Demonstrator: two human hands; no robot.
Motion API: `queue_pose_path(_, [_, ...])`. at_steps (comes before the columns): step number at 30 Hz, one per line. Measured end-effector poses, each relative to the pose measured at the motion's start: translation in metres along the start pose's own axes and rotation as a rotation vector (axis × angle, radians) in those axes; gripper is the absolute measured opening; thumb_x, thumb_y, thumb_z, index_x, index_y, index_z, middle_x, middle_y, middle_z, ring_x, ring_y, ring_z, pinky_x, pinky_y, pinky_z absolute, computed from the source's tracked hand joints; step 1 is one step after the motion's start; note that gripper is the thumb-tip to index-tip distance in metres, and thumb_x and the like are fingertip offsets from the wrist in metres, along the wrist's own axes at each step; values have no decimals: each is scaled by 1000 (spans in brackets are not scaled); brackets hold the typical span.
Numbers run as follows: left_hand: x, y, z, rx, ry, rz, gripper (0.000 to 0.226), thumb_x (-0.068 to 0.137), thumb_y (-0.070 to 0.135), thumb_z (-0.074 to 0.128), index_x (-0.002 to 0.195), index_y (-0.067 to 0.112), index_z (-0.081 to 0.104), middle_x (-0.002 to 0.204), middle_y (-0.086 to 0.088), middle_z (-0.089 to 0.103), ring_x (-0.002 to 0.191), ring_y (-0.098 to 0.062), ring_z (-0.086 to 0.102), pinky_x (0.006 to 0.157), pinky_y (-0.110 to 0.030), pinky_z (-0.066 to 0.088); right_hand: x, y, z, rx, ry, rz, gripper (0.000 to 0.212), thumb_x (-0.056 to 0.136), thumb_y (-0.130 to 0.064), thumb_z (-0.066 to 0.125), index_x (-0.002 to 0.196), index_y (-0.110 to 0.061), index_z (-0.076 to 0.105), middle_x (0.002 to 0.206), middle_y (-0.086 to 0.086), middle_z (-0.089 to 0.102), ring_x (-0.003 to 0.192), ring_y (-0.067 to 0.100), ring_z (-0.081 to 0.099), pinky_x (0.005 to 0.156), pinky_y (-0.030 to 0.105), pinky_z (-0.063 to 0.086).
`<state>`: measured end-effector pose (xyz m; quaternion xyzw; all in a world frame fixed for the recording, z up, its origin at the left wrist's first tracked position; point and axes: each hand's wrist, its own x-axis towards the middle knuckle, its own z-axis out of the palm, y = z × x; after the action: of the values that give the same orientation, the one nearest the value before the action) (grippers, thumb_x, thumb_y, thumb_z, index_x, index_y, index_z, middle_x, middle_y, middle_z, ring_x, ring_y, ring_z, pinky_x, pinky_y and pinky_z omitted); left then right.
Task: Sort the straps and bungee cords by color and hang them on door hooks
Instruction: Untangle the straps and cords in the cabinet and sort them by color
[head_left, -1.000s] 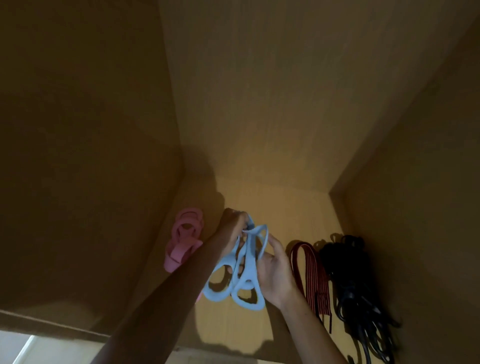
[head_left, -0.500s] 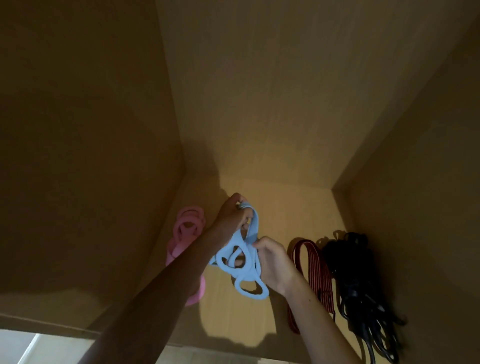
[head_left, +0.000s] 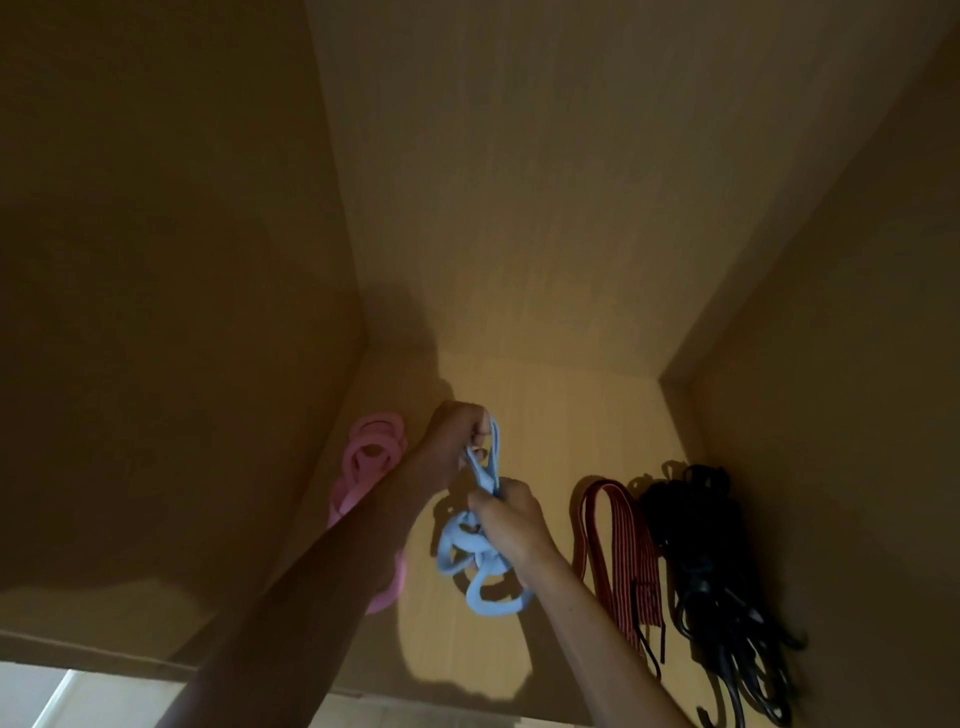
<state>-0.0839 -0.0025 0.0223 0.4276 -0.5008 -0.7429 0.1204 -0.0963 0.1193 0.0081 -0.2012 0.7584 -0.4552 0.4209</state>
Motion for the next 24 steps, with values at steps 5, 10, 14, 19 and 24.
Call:
queue_pose_path(5, [10, -15, -12, 204, 26, -19, 11, 66, 13, 57, 67, 11, 47, 67, -7, 48, 65, -21, 49, 65, -31, 42, 9, 4, -1, -66, 34, 114, 15, 90, -27, 47, 82, -15, 53, 65, -2, 48, 53, 12, 45, 50, 25, 33])
queue_pose_path(10, [25, -43, -16, 606, 91, 138, 10, 88, 9, 56, 82, 16, 53, 85, -4, 55, 84, -19, 54, 74, -30, 44, 11, 25, 16, -303, 90, 153, 41, 86, -50, 42, 108, -16, 48, 105, 15, 64, 83, 25, 62, 68, 34, 47])
queue_pose_path(14, [35, -45, -22, 540, 155, 209, 18, 86, 8, 58, 73, 20, 53, 86, -4, 57, 84, -19, 55, 73, -30, 46, 15, 28, 17, -309, 161, 59, 42, 85, -47, 46, 96, -10, 62, 104, 16, 62, 87, 29, 62, 70, 35, 50])
queue_pose_path(19, [41, -60, -25, 763, 163, 267, 5, 84, 3, 60, 83, 1, 64, 86, -15, 64, 78, -13, 52, 53, -10, 33, 10, 37, 18, -732, 274, 11, 55, 89, -52, 47, 127, -12, 44, 127, 7, 45, 122, 27, 39, 97, 36, 35])
queue_pose_path(24, [34, -55, -23, 831, 74, 280, 19, 81, 11, 59, 67, 15, 48, 71, -12, 50, 68, -19, 45, 62, -29, 32, 12, 37, 11, -721, 309, -18, 63, 85, -58, 47, 131, -15, 39, 129, 6, 41, 122, 26, 36, 97, 38, 33])
